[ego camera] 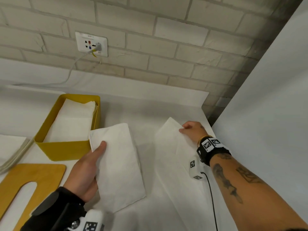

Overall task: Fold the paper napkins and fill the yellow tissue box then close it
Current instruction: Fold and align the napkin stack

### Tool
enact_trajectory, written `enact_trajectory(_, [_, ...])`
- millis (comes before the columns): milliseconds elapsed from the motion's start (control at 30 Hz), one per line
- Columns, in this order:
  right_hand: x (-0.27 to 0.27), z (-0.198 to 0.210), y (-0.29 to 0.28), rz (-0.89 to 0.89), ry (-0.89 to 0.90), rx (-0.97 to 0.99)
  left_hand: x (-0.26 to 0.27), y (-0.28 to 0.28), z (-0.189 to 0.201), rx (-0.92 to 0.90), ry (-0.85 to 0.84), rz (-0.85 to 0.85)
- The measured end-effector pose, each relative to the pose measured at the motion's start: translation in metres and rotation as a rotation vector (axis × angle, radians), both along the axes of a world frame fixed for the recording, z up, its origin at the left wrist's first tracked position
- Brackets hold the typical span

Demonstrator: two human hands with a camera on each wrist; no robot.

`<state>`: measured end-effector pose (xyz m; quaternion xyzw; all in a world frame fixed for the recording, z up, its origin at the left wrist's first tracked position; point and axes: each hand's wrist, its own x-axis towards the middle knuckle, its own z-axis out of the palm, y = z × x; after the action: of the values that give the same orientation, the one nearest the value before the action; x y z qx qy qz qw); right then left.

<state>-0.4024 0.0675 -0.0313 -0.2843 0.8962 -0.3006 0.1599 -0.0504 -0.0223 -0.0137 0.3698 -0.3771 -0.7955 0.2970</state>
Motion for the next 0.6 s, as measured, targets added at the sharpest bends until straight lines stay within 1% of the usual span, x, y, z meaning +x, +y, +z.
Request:
enact_trajectory(67, [-0.002, 0.014, 0.002, 0.024, 0.056, -0.112, 0.0, -0.002, 0.0, 0.001, -0.003, 0.007])
enact_trajectory(167, [-0.003, 0.035, 0.008, 0.06, 0.138, -0.163, -0.003, -0.003, 0.003, 0.006, 0.007, 0.01])
enact_trajectory(233, [-0.001, 0.049, 0.011, 0.063, 0.167, -0.236, -0.006, -0.003, 0.004, 0.002, 0.013, 0.011])
enact_trajectory(333, [0.005, 0.081, 0.016, 0.067, 0.229, -0.395, -0.009, -0.003, 0.005, -0.005, 0.014, 0.009])
enact_trajectory(400, [0.014, 0.107, 0.019, 0.088, 0.208, -0.491, -0.01, -0.004, 0.007, -0.009, 0.012, 0.002])
enact_trajectory(467, [0.024, 0.132, 0.024, 0.139, 0.203, -0.564, -0.012, -0.006, 0.008, -0.009, 0.015, -0.002])
enact_trajectory(533, [0.036, 0.152, 0.03, 0.213, 0.224, -0.562, -0.013, -0.007, 0.009, -0.008, 0.016, 0.0])
enact_trajectory(600, [0.047, 0.165, 0.035, 0.287, 0.233, -0.609, -0.015, -0.008, 0.011, -0.009, 0.016, -0.004])
